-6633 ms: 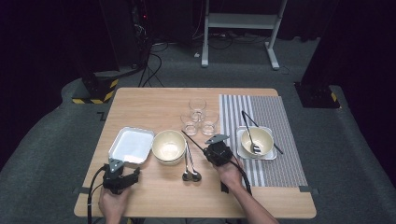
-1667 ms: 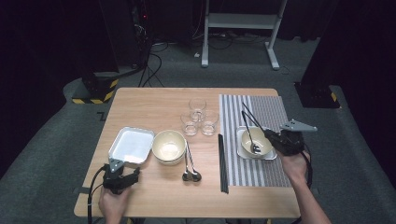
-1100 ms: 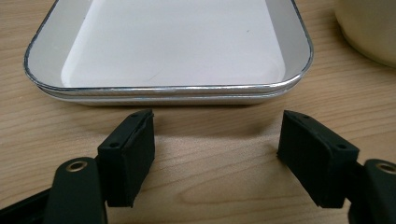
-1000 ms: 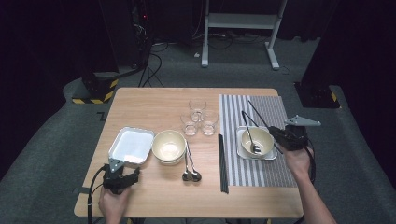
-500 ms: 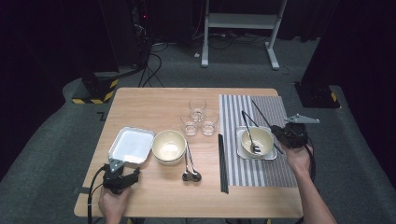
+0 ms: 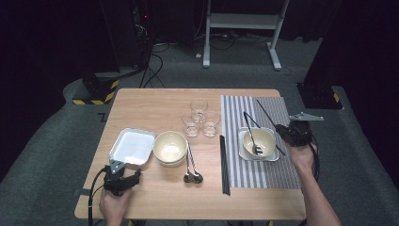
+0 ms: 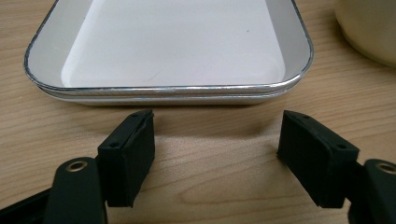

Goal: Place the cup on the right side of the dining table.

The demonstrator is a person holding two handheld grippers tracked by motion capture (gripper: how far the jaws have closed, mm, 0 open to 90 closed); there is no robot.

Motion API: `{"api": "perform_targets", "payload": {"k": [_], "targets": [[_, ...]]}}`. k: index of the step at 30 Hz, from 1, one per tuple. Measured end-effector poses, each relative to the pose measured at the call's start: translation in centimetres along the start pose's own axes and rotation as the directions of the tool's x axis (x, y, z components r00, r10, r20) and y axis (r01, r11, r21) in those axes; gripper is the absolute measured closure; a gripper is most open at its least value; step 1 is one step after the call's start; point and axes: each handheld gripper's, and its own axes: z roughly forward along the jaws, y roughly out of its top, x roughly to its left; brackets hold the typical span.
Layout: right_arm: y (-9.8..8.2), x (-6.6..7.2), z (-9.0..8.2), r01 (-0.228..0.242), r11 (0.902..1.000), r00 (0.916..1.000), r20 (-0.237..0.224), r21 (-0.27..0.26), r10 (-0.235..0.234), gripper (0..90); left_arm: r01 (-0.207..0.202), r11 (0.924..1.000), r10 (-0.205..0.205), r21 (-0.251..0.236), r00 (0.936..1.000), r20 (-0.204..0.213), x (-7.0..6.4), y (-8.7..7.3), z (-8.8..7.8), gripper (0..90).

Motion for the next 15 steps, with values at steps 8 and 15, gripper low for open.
{"api": "perform_targets", "payload": {"k": [8,15], "targets": [[0.39,-0.39,0.23,0.010,0.9999,1.0000,0.002,0.005,-0.010,86.1,0.000,1.0000,0.000,0.001,1.0000,0.000,0.00,0.00,0.00,27.2],[1.02,-0.61,0.22,0.018,0.9998,0.9998,0.007,0.012,-0.018,86.1,0.000,1.0000,0.000,0.000,1.0000,0.000,0.00,0.00,0.00,27.2]]}}
